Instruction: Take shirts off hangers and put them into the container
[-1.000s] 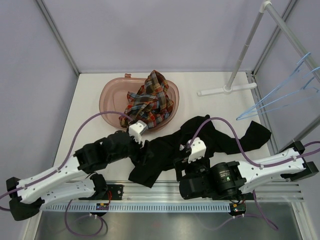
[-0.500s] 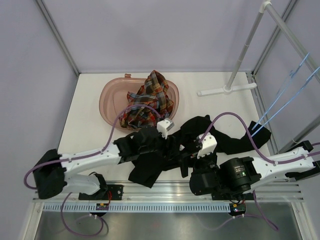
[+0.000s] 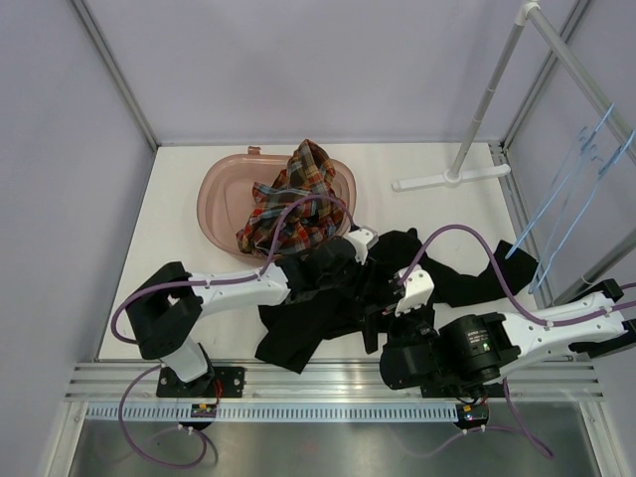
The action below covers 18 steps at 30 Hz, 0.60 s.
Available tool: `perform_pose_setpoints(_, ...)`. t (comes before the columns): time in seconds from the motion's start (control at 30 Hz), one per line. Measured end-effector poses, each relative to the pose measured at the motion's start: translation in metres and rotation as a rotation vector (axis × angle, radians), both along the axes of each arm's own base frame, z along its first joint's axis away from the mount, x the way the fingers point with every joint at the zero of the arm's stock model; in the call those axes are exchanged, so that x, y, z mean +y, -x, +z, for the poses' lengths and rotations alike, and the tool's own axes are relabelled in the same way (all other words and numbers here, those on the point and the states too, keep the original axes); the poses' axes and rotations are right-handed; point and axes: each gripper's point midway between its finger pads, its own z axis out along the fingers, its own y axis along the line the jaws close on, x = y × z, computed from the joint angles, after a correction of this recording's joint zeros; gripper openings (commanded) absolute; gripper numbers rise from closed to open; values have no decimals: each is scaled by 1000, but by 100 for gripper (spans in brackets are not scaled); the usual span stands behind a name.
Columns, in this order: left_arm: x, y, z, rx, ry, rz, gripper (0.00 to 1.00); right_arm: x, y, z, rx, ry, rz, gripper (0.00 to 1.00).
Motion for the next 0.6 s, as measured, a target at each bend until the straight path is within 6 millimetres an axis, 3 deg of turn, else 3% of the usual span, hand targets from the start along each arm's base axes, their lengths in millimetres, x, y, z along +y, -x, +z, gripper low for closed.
perform_pose_setpoints(0.03, 0, -3, 0, 4, 1, 10, 10, -3, 0, -1, 1, 1, -1, 87)
perform_pose_setpoints(0.07, 1, -6, -2, 7, -1, 20, 0, -5, -1, -2, 3, -3, -2, 84)
perform_pose_setpoints(0.1, 4, -10, -3, 7, -7, 28, 0, -6, -1, -2, 4, -6, -4, 79)
perform_pose_setpoints(0.2, 12, -22, -5, 7, -15, 57, 0, -11, -2, -4, 5, -7, -6, 40)
perform_pose_setpoints(0.23, 15, -26, -5, 4, -16, 67, 0, -11, -2, -4, 8, -12, -11, 15)
perform_pose_setpoints(0.27, 19, -29, -3, -3, -19, 77, 0, -11, -2, -5, 6, -6, -9, 5)
perform_pose_setpoints(0.37, 37, -27, 13, -38, -39, 91, 0, -11, -2, -7, 7, 1, -11, 0)
perform_pose_setpoints(0.43, 52, -23, 44, -92, -27, 93, 0, -11, -2, -11, 4, 14, -11, 0)
perform_pose_setpoints(0.5, 66, -21, 92, -178, 7, 89, 0, -12, -2, -17, 1, 30, -10, 0)
perform_pose_setpoints(0.57, 77, -22, 158, -300, 68, 90, 0, -10, -1, -22, 2, 39, -4, 0)
perform_pose_setpoints(0.6, 84, -24, 204, -395, 118, 96, 0, -8, 0, -25, 0, 44, 2, 0)
